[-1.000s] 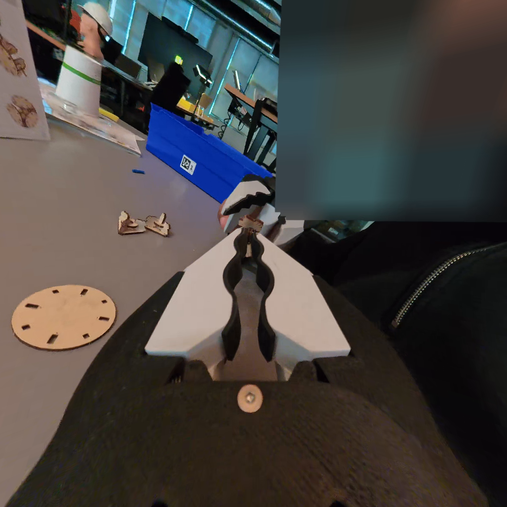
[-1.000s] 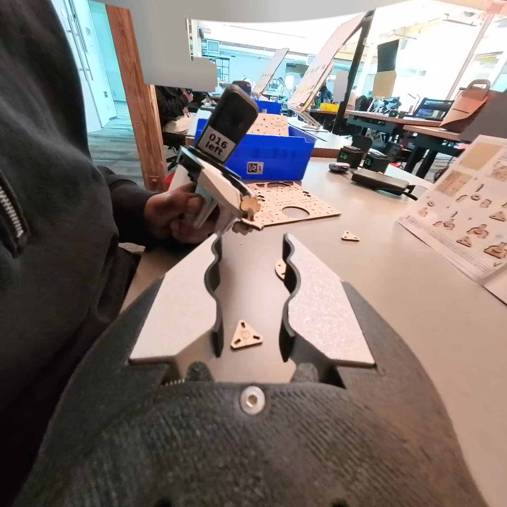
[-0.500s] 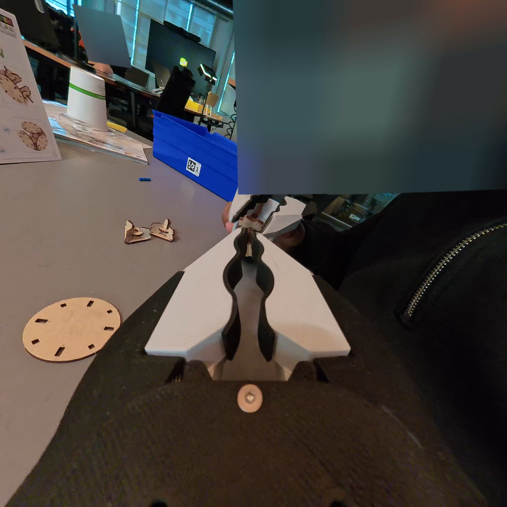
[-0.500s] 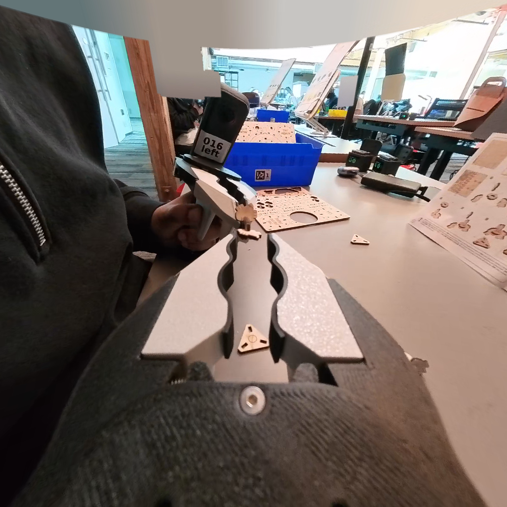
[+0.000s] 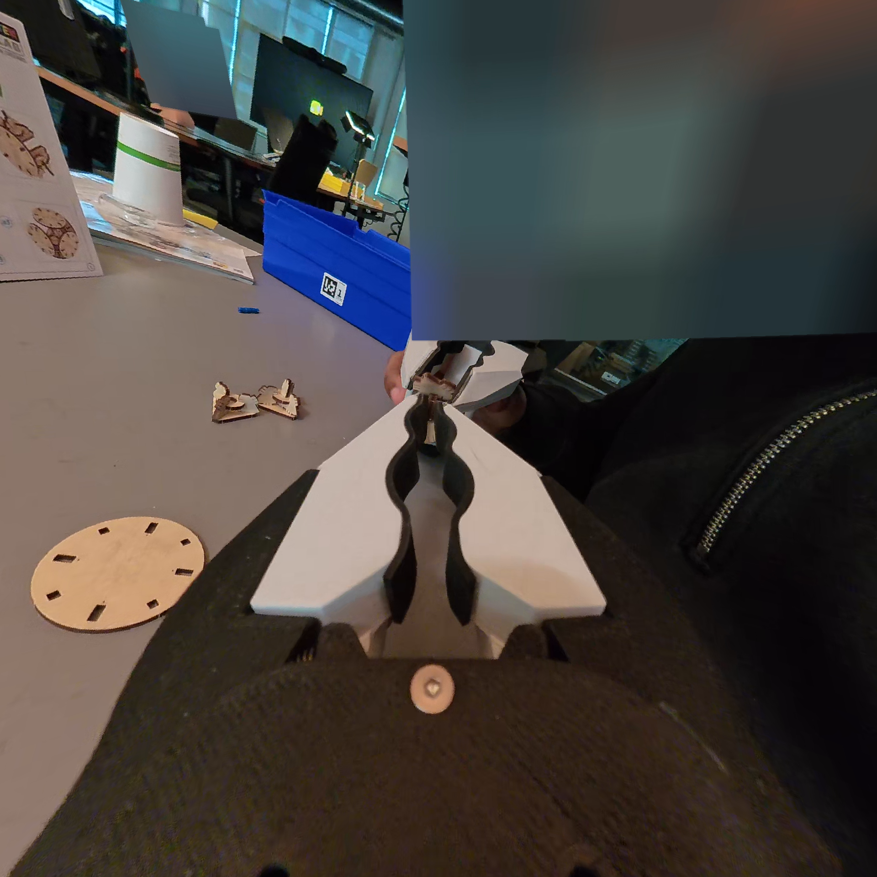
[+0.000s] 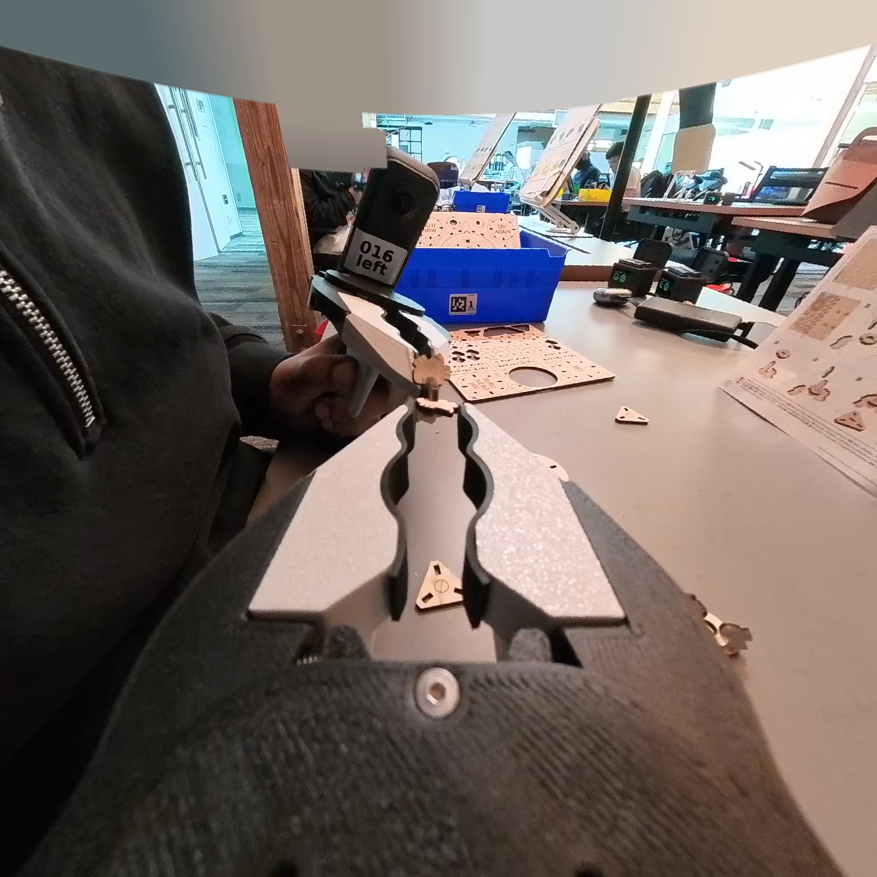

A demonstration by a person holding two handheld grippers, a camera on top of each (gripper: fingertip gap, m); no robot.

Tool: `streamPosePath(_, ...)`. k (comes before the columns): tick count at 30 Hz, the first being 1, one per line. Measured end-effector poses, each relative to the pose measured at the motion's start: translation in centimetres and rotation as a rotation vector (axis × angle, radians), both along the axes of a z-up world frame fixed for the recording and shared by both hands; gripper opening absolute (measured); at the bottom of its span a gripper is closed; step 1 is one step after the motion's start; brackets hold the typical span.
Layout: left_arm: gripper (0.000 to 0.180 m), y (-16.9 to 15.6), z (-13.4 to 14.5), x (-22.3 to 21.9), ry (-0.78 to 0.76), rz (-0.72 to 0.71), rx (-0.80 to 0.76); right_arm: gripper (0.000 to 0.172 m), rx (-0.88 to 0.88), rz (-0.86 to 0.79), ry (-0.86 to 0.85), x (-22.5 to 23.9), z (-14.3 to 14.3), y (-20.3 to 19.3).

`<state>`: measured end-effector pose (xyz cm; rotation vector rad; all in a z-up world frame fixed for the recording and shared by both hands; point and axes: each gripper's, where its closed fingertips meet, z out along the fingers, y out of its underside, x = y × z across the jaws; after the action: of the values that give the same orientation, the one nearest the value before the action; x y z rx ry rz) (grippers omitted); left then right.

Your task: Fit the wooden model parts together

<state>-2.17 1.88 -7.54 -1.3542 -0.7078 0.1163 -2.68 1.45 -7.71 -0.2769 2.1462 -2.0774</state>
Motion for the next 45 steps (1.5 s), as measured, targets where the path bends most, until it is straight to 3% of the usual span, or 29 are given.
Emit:
streamPosePath(24, 0.001, 0.3, -0.7, -0.1, -0.075, -0.034, 0.014, 0.014, 0.065, 0.056, -0.128, -0.1, -0.4, 0.2)
streamPosePath(33, 0.002, 0.3, -0.5, 0.0, -0.065, -0.037, 0.020, 0.014, 0.171, 0.033, -0.042, 0.4, -2.1, -0.3)
streamPosePath(45, 0.001, -0.1, -0.5, -0.3, -0.108, -0.050, 0.071, 0.014, 0.124, 0.017, -0.059, -0.1, -1.5, -0.2)
